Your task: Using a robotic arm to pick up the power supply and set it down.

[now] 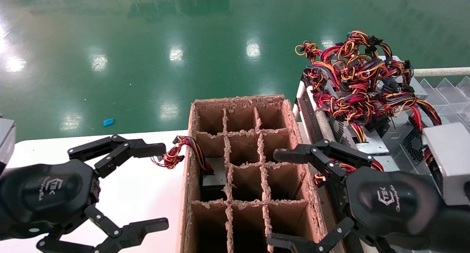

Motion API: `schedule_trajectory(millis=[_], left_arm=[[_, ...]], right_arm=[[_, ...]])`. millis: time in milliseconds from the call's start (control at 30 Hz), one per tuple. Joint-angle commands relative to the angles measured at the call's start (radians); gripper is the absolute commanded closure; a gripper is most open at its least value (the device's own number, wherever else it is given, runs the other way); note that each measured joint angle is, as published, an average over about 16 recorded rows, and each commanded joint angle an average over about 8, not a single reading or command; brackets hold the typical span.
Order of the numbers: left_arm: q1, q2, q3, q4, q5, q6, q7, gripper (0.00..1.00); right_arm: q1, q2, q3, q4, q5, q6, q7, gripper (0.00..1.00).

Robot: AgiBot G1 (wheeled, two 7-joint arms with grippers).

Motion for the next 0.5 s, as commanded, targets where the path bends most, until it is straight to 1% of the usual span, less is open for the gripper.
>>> schedule_trajectory(millis=[33, 500], left_arm=[[0.000, 0.000, 0.000, 0.000, 0.000, 0.000, 0.000, 0.00], [0.000, 0.000, 0.000, 0.000, 0.000, 0.000, 0.000, 0.00]], right_arm=[[-0.032, -0.009, 0.030, -0.002, 0.003, -0.005, 0.008, 0.00], [-0.009, -0.003, 0.009, -0.001, 0.003, -0.002, 0.003, 0.00]])
